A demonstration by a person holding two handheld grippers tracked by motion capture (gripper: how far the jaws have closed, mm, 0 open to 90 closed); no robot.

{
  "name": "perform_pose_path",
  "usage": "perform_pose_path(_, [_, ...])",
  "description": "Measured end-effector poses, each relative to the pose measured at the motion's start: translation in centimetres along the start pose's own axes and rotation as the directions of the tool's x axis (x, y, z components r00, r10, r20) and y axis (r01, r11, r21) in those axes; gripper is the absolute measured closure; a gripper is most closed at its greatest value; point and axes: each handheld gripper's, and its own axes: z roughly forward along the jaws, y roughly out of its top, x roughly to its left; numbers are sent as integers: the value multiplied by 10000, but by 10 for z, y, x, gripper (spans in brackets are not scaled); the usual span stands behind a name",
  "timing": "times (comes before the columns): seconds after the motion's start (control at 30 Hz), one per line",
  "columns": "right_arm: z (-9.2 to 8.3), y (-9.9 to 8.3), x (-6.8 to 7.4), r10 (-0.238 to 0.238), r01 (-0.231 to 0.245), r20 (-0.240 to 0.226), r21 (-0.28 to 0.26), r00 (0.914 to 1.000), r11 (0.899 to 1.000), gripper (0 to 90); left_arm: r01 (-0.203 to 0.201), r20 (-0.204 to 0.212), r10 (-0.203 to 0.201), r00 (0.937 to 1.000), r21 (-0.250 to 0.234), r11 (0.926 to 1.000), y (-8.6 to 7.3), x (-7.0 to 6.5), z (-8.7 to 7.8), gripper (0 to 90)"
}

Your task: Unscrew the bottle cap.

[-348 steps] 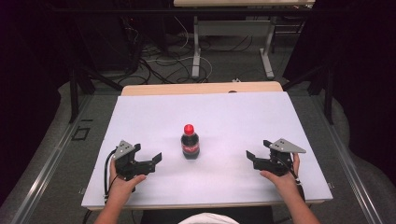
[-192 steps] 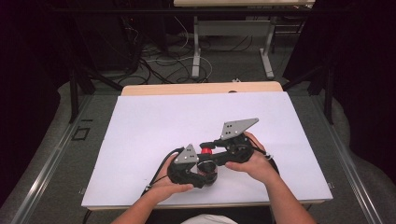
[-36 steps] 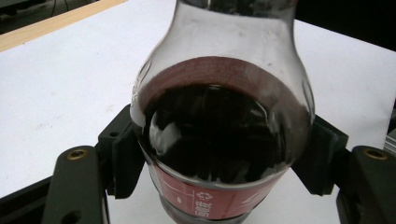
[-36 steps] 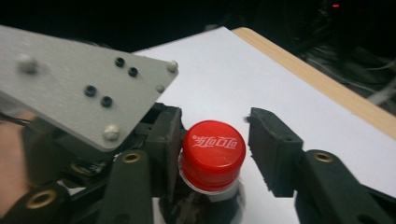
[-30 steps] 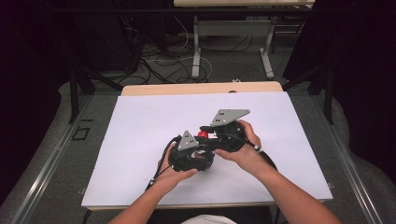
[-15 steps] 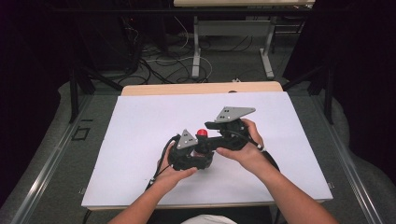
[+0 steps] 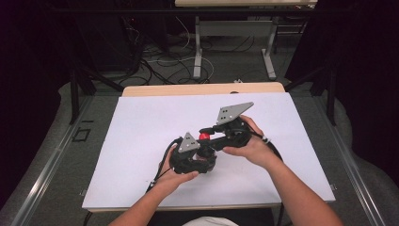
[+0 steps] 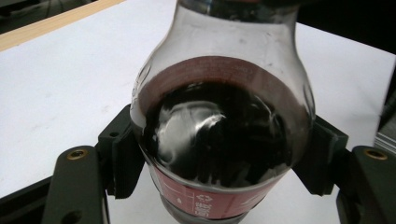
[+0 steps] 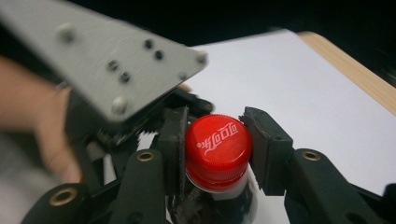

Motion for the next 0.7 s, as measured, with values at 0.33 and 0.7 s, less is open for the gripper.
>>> perform_pose_path(0.33, [1, 2, 19, 1437, -1360, 2318, -488, 9621, 9895, 444, 177, -356, -175, 9992, 42, 9998, 1, 1, 1, 297])
perform_pose_path(0.7, [5, -1, 17, 567, -546, 1466, -184, 9876, 9983, 607, -20, -175, 22, 9998, 142, 9999, -1, 0, -2, 297])
